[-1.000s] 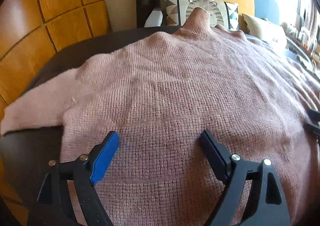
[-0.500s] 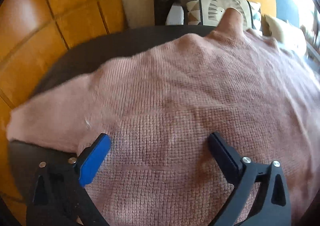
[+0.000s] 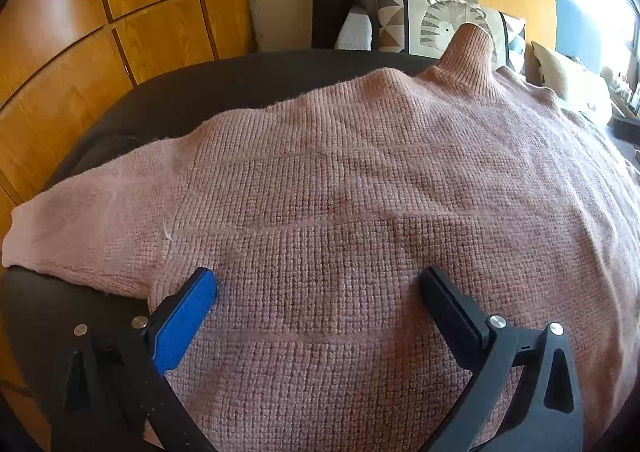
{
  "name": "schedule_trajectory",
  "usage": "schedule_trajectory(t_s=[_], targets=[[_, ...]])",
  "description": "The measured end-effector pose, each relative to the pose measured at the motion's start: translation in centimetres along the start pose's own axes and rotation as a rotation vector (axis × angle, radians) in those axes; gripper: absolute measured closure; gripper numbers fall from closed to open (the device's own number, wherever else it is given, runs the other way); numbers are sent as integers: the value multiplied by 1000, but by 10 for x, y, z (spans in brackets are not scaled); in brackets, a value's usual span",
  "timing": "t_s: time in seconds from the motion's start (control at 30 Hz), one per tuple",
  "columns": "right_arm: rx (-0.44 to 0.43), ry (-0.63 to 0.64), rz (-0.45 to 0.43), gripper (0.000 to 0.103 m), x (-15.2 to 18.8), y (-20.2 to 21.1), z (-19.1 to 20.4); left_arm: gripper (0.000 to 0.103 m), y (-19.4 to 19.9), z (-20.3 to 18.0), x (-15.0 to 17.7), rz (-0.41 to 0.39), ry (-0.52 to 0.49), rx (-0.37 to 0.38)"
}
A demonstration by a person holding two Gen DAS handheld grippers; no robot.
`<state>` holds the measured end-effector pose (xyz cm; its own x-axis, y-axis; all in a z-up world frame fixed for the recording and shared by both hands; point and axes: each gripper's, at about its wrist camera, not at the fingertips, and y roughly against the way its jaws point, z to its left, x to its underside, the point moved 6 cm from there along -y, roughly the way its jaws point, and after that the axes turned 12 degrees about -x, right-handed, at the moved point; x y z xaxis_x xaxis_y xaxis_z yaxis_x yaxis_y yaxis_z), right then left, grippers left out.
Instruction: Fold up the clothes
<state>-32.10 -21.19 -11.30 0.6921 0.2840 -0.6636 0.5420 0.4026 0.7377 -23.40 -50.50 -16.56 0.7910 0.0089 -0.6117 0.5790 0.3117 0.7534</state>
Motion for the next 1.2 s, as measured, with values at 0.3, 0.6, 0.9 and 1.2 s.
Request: schedule_trajectory(t_s=[0.3,0.6,0.9,1.2], targets=[[-38,28,93,78,-49,-105,1,0,-4,-1,-5,-21,6,5],[61,-54,2,82,-49,-123,-20,2,9,-7,-11,-14,-29,-37],[-4,-109,-35,81,-46,-119,-29,29,3,-106,-139,-152,-120,148],[-25,-124,-54,81,-44,-117,-32,54,-60,-147,-147,-69,-85,227]])
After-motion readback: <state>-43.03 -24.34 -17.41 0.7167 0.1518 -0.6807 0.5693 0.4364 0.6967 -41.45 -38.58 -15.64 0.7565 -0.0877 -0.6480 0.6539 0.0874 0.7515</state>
